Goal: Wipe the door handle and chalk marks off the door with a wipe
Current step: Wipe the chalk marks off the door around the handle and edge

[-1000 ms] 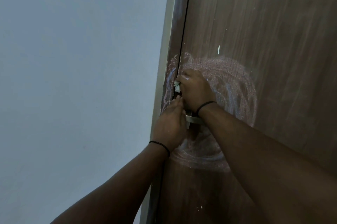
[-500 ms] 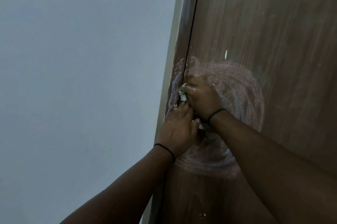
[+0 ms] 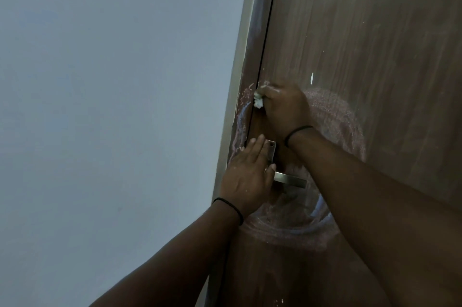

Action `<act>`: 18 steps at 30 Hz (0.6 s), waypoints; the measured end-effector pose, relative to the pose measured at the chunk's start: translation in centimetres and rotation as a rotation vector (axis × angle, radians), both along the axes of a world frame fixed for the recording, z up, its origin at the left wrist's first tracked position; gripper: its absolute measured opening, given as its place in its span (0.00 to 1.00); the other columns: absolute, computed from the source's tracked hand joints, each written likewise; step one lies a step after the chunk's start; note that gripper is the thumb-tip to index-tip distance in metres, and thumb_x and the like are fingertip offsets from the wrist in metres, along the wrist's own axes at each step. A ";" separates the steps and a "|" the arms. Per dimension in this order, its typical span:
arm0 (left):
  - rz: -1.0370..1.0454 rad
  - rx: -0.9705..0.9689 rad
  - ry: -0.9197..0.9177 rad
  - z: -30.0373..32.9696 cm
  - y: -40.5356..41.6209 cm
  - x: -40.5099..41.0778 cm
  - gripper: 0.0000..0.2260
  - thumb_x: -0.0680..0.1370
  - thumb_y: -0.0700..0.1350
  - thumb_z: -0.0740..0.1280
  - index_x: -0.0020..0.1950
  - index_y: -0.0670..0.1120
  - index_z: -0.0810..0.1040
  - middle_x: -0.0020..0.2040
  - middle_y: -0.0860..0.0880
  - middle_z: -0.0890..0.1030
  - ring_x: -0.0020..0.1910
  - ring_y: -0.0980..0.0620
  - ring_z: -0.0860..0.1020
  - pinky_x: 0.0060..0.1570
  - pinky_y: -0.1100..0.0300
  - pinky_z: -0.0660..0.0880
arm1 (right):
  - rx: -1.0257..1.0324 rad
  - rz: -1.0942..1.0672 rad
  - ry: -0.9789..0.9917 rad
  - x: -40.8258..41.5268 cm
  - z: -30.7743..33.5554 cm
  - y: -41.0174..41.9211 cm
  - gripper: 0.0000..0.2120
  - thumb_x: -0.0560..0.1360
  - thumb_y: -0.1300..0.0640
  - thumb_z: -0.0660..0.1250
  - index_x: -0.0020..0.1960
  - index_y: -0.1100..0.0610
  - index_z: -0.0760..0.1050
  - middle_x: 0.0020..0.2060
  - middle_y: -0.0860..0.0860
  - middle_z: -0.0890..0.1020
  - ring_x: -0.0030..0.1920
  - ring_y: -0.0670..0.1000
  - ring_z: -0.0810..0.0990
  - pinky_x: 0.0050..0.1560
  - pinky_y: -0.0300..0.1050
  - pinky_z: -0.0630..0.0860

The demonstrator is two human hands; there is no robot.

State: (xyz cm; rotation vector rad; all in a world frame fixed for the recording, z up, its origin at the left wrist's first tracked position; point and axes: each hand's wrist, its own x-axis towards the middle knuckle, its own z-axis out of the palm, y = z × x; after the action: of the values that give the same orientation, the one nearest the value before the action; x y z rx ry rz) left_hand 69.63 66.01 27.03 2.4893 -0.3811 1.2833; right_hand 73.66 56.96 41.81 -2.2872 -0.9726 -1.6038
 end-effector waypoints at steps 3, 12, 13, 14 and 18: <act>-0.013 -0.024 0.009 0.3 -0.2 0.0 0.26 0.83 0.54 0.52 0.79 0.46 0.56 0.79 0.48 0.58 0.78 0.51 0.55 0.74 0.52 0.58 | -0.057 -0.047 0.059 0.2 -1.3 1.1 0.12 0.76 0.62 0.63 0.55 0.57 0.81 0.55 0.57 0.81 0.56 0.60 0.77 0.54 0.50 0.74; 0.035 -0.024 0.023 1.6 -0.4 -0.1 0.25 0.83 0.55 0.52 0.78 0.46 0.60 0.77 0.47 0.61 0.77 0.50 0.57 0.75 0.55 0.55 | 0.107 0.032 0.015 0.4 0.9 0.5 0.09 0.74 0.63 0.64 0.49 0.60 0.83 0.47 0.57 0.82 0.48 0.57 0.79 0.49 0.48 0.76; 0.044 -0.024 0.016 1.6 -0.4 -0.1 0.25 0.83 0.55 0.52 0.78 0.46 0.60 0.77 0.47 0.61 0.77 0.50 0.58 0.75 0.55 0.55 | 0.058 0.050 0.029 0.5 0.3 1.0 0.09 0.75 0.63 0.64 0.49 0.59 0.83 0.47 0.56 0.82 0.49 0.56 0.79 0.50 0.46 0.75; 0.046 -0.019 0.013 1.7 -0.3 -0.1 0.25 0.83 0.55 0.52 0.78 0.47 0.59 0.78 0.47 0.61 0.77 0.50 0.57 0.75 0.56 0.55 | 0.011 0.079 0.058 0.4 -0.5 1.0 0.09 0.75 0.62 0.64 0.48 0.59 0.83 0.47 0.56 0.82 0.49 0.55 0.79 0.51 0.45 0.75; 0.032 -0.021 0.045 1.4 -0.2 0.1 0.26 0.83 0.56 0.51 0.79 0.48 0.56 0.79 0.49 0.57 0.78 0.51 0.55 0.76 0.56 0.54 | -0.003 0.103 0.039 0.1 -1.9 -1.7 0.07 0.74 0.62 0.66 0.46 0.60 0.83 0.46 0.56 0.83 0.46 0.53 0.80 0.48 0.48 0.78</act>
State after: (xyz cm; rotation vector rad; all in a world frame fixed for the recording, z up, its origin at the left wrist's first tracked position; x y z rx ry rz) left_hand 69.75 65.80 28.41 2.5113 -0.3159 1.2350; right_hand 73.77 55.31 39.91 -2.2219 -1.0654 -1.5126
